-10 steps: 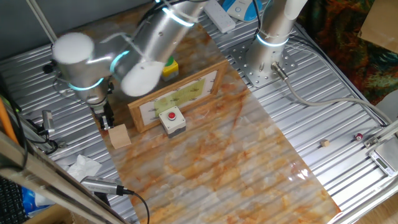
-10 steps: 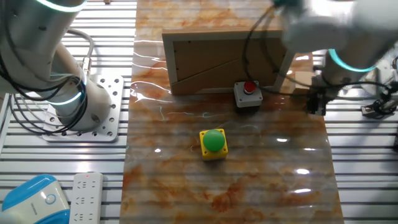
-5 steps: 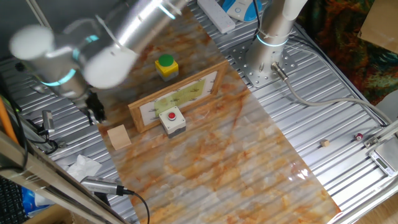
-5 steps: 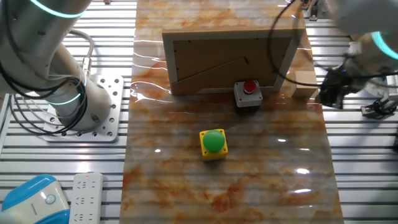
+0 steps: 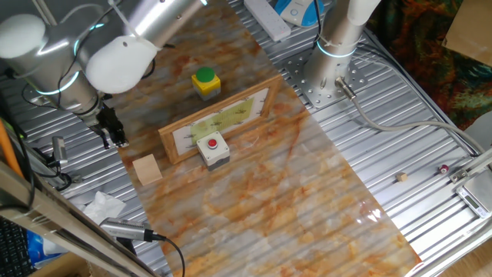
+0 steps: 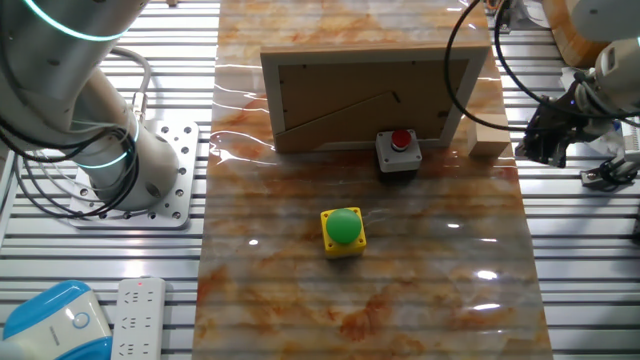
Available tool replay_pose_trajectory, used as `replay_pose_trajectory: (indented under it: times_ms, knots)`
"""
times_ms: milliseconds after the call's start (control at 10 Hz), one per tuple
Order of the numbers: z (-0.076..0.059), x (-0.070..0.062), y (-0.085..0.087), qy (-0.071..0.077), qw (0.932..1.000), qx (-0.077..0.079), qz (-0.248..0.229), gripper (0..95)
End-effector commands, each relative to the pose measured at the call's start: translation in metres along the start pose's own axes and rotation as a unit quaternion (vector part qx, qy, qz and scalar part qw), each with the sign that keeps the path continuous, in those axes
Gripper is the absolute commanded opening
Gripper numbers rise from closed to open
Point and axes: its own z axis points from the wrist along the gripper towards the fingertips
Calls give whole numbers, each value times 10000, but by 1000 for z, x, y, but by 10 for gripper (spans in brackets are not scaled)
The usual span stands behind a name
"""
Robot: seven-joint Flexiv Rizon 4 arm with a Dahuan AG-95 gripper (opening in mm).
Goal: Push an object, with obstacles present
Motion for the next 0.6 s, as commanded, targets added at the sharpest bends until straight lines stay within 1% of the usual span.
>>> replay_pose_trajectory:
  times_ms: [100, 600]
  knots:
    - [0, 0, -1, 3, 10000, 13, -30, 0]
    - [1, -1, -1, -8, 10000, 30, -18, 0]
